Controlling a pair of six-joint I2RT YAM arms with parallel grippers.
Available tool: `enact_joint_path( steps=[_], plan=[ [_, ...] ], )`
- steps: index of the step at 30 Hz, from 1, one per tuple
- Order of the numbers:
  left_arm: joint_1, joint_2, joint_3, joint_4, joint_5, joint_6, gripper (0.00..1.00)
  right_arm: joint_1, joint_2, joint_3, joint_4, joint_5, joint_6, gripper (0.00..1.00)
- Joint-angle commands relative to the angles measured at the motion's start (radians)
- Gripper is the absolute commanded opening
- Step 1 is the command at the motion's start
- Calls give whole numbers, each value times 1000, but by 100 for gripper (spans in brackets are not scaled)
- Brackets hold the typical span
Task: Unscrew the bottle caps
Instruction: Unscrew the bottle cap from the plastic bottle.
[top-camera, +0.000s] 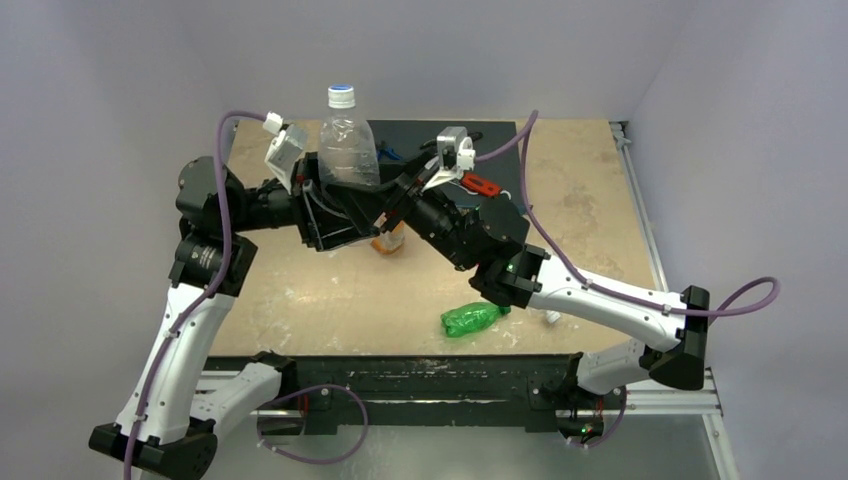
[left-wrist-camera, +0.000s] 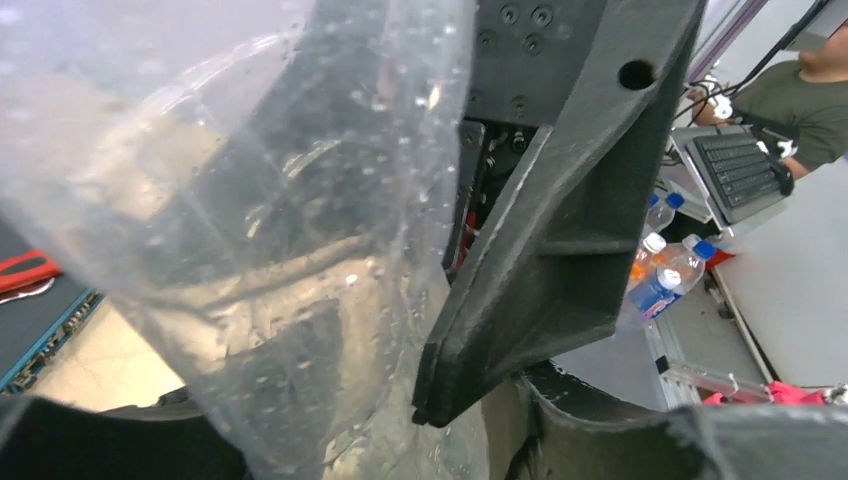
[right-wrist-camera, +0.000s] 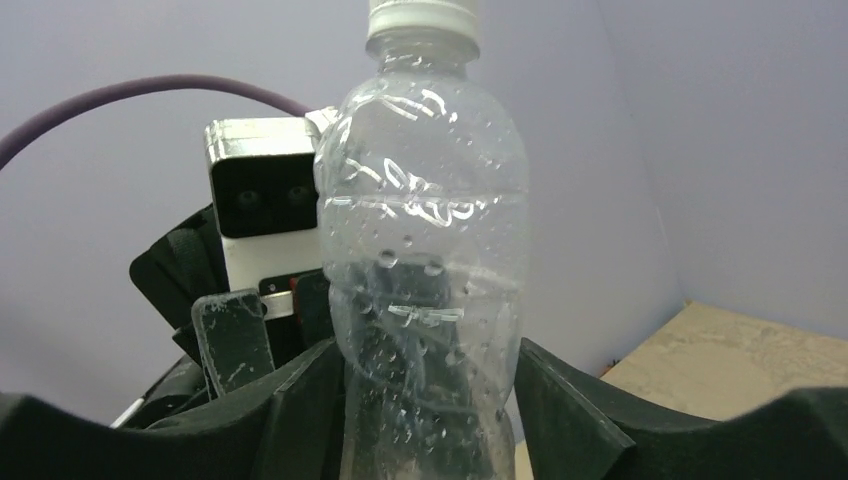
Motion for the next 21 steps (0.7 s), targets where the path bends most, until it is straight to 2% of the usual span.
enact_joint_path(
  steps=[1, 3, 7, 11, 17, 21],
  plan=[
    [0, -20, 15, -51, 25, 65, 38, -2, -11, 96, -86, -49, -47, 73],
    [-1, -22, 14, -59, 22, 82, 34, -7, -13, 125, -144, -84, -69, 79],
    [-1, -20, 18, -65, 24, 98, 33, -28, -32, 162, -224, -151, -97, 88],
    [-1, -19, 41, -153, 32, 195, 33, -67, -46, 220, -295, -226, -122, 93],
    [-1, -21, 105, -365, 61, 434, 31, -152, 54, 441, -508, -370, -120, 87],
    [-1, -25, 129, -447, 70, 543, 31, -169, 109, 520, -574, -476, -120, 82]
  ],
)
